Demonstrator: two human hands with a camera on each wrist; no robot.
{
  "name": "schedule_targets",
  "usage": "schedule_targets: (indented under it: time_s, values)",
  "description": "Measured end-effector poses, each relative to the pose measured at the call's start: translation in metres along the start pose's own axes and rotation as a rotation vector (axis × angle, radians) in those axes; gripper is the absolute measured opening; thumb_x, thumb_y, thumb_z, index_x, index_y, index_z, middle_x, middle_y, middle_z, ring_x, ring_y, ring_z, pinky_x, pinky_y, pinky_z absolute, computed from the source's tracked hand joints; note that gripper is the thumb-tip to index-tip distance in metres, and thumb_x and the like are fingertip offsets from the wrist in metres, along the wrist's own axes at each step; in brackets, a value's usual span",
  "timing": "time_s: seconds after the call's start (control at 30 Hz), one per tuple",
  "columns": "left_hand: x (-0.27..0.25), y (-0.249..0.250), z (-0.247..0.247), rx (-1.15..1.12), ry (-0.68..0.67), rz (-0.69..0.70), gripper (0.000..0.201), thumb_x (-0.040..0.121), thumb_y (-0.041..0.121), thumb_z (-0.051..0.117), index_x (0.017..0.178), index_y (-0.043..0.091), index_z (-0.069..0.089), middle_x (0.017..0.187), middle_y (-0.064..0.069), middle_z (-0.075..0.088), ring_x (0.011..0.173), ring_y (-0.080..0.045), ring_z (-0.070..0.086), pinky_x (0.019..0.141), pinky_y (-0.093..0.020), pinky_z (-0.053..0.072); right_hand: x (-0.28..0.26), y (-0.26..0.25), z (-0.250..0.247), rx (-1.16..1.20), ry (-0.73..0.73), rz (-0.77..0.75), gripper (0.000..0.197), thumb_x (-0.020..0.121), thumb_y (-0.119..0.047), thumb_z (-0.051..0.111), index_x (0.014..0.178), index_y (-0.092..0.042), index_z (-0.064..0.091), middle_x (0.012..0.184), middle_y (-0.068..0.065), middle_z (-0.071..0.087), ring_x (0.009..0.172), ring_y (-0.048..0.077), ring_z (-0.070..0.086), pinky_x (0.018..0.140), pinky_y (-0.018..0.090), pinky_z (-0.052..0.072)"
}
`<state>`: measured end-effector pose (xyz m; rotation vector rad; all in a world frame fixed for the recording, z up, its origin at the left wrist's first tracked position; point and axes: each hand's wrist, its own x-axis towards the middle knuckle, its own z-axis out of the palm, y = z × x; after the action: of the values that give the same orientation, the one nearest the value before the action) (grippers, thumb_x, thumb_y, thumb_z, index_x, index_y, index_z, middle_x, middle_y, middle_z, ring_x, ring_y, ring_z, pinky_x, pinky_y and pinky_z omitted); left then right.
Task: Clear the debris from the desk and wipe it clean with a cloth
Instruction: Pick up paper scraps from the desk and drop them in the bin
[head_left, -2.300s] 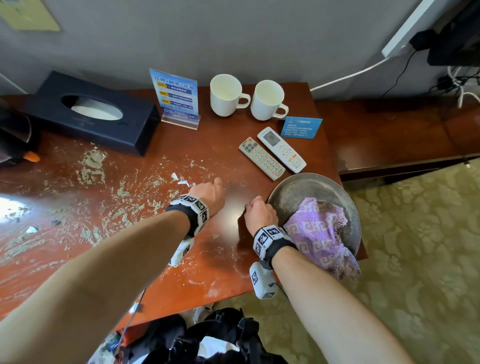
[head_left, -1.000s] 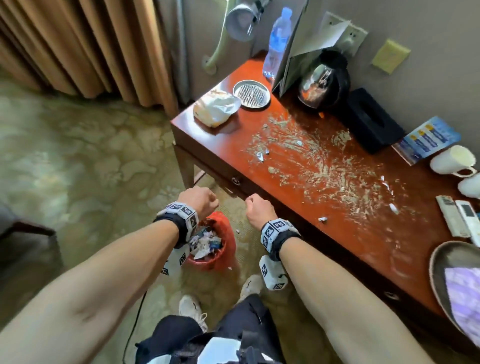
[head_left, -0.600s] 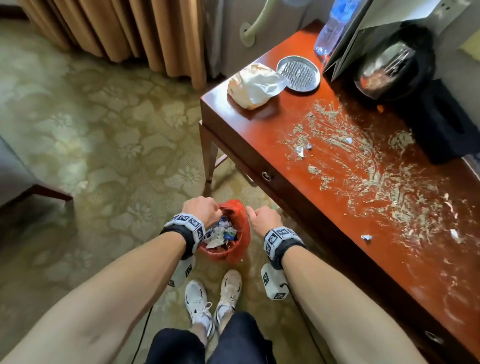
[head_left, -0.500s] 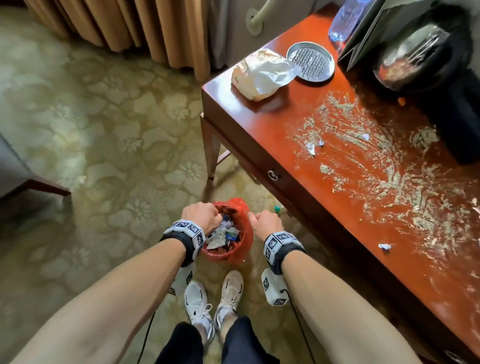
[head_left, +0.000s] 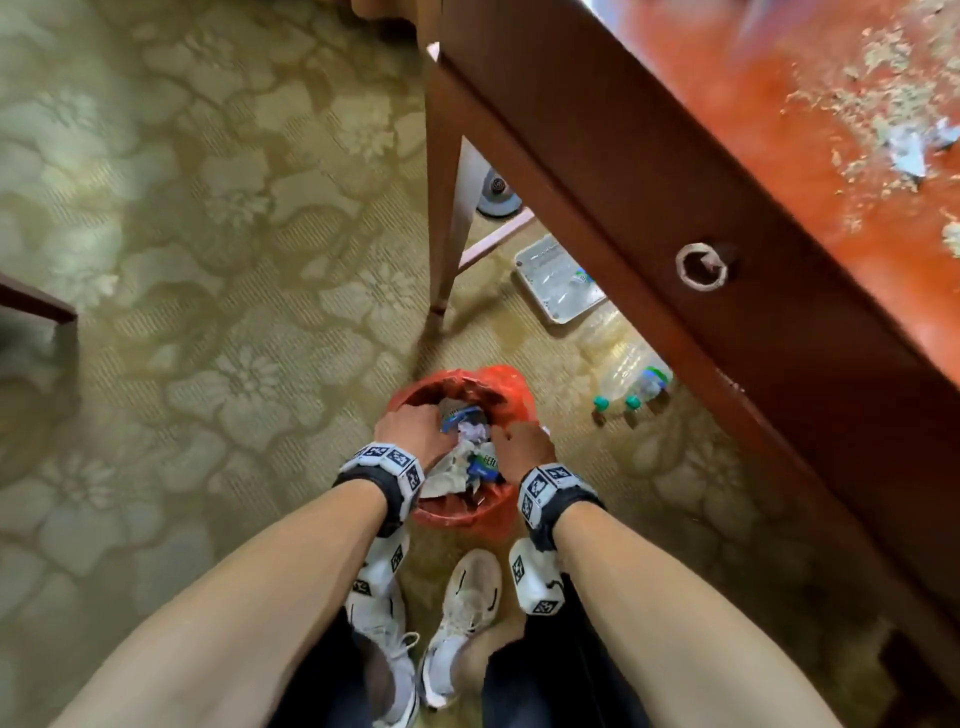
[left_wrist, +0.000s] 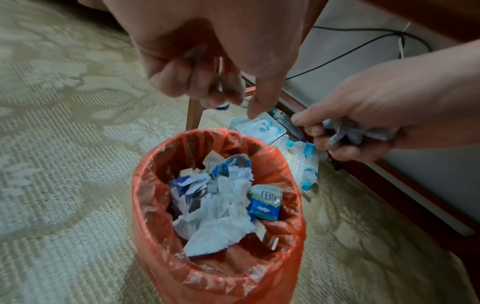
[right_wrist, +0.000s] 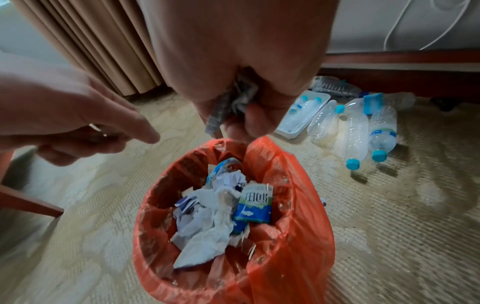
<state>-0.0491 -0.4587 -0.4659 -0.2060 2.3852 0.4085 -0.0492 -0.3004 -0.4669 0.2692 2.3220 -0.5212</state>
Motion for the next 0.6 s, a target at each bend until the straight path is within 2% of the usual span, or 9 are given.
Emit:
schedule_targets:
  time_s: [0.1,0.17,0.2,0.27,0.4,0.5,0.6]
  values:
    - [0.020,-0.013,0.018,-0.048,-0.034,0.039,0.048,0.085,0.050,0.059,0.116,0.014,0.052,0.115,-0.011,0.060,0.102,-0.032,0.059,0.083,-0.039,0.049,0.022,-0.001,0.024,0.064,-0.023,-0.002,0.030,0.101,-0.034,0.046,0.108,-0.006,0.056,0.112,0.015,0.064,0.104,0.032,0.060,0.079,0.031,0.040]
    - [0.028,-0.018,0.023,-0.057,-0.088,0.059,0.062,0.083,0.044,0.064,0.134,0.015,0.042,0.128,-0.012,0.051,0.112,-0.033,0.054,0.091,-0.043,0.047,0.029,-0.004,0.030,0.074,-0.045,-0.029,0.038,0.097,-0.037,0.054,0.124,-0.011,0.051,0.124,0.012,0.055,0.111,0.030,0.057,0.086,0.031,0.040]
    - [0.030,-0.019,0.025,-0.052,-0.099,0.067,0.067,0.082,0.044,0.066,0.137,0.017,0.039,0.132,-0.012,0.048,0.115,-0.033,0.053,0.093,-0.044,0.047,0.030,-0.005,0.031,0.064,-0.056,-0.038,0.045,0.095,-0.038,0.057,0.131,-0.014,0.048,0.129,0.011,0.050,0.114,0.030,0.055,0.092,0.032,0.041]
    - [0.031,-0.021,0.025,-0.034,-0.106,0.083,0.071,0.080,0.046,0.067,0.139,0.020,0.038,0.135,-0.011,0.046,0.117,-0.032,0.052,0.094,-0.045,0.047,0.031,-0.008,0.029,0.044,-0.056,-0.043,0.050,0.093,-0.038,0.060,0.137,-0.019,0.044,0.135,0.011,0.043,0.119,0.030,0.051,0.099,0.033,0.039]
    - [0.013,-0.016,0.014,0.006,-0.132,0.104,0.080,0.079,0.048,0.066,0.147,0.024,0.030,0.142,-0.011,0.042,0.121,-0.033,0.050,0.095,-0.043,0.046,0.009,-0.009,0.012,0.042,-0.081,-0.024,0.051,0.091,-0.027,0.060,0.140,-0.020,0.043,0.143,0.009,0.041,0.125,0.027,0.048,0.100,0.032,0.038]
    - [-0.016,-0.005,-0.009,0.016,-0.135,0.128,0.083,0.082,0.049,0.065,0.150,0.023,0.025,0.144,-0.012,0.040,0.125,-0.034,0.047,0.097,-0.044,0.045,-0.025,-0.011,-0.007,0.058,-0.078,0.025,0.046,0.092,-0.029,0.058,0.135,-0.019,0.047,0.138,0.007,0.048,0.122,0.029,0.051,0.096,0.032,0.041]
    - [-0.054,0.007,-0.046,0.013,-0.125,0.156,0.081,0.081,0.053,0.064,0.147,0.022,0.030,0.144,-0.011,0.041,0.126,-0.033,0.047,0.098,-0.046,0.046,-0.070,-0.017,-0.039,0.055,-0.021,0.060,0.037,0.090,-0.028,0.053,0.126,-0.019,0.054,0.128,0.009,0.058,0.111,0.031,0.058,0.093,0.035,0.046]
